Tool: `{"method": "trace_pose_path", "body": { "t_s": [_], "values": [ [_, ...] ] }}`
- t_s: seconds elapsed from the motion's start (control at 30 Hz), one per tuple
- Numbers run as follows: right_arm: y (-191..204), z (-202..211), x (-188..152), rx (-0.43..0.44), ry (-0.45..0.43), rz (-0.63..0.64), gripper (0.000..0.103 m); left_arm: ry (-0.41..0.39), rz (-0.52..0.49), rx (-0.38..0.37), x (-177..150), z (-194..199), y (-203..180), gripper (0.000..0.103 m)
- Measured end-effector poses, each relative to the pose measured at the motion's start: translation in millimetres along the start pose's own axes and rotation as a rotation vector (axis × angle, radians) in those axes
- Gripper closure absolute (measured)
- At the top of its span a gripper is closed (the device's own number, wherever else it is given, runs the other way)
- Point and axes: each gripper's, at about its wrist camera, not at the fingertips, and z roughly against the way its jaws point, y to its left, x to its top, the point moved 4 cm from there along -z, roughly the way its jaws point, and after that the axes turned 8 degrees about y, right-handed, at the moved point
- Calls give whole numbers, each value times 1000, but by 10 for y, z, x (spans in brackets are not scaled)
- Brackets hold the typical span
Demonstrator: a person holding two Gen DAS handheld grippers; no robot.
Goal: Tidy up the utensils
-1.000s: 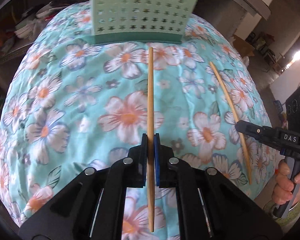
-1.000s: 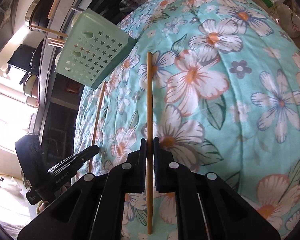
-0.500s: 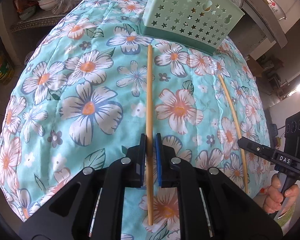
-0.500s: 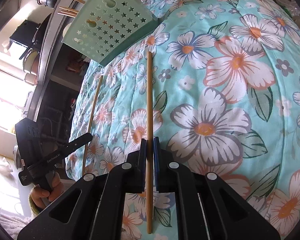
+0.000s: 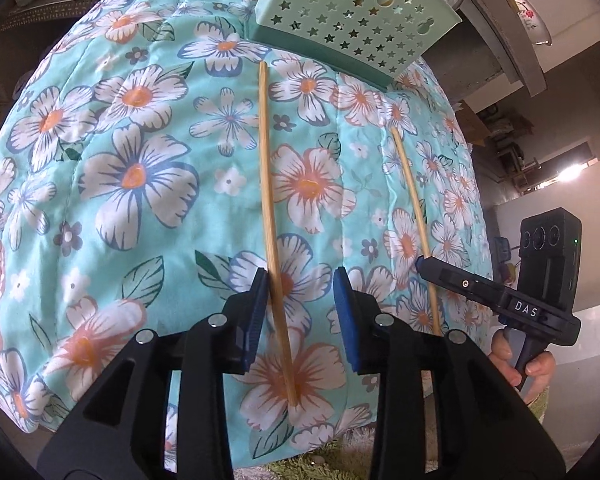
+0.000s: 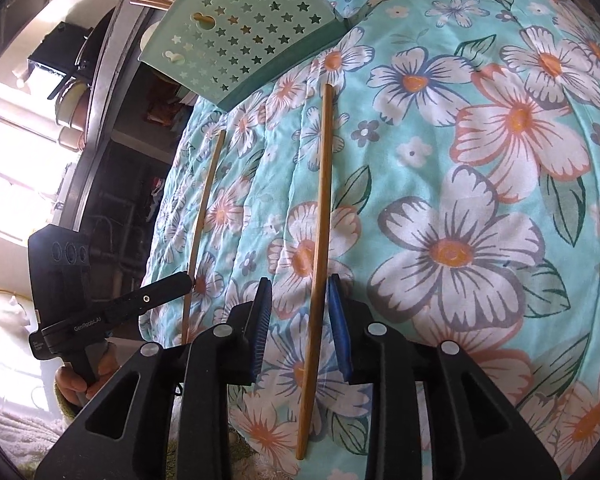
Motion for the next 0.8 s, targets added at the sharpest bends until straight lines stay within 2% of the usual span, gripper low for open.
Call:
{"method": "trace_pose_path", "body": {
  "t_s": [0.17,0.33,0.5,0.63,0.73,0.8],
  "values": [
    [-117,38,68,4,-18,-26,74,-52,-43,54,209,80,-26,70],
    [-205,34,91,19,-17,-41,74,-155,-94,184,597,125,-26,70],
    [-240,27,104,33,-15,-47,74,-128,-114,266,966,-60,19,71],
    [-279,53,97,36,-10,-43,74,-99,-137,302,1127,-243,28,71],
    [-245,66,103,3,1,-26,74,-98,-154,359,1190,-352,27,79],
    [-152,102,150,-58,-10,12,74,-109,-166,386,1217,-371,19,84]
  ]
}}
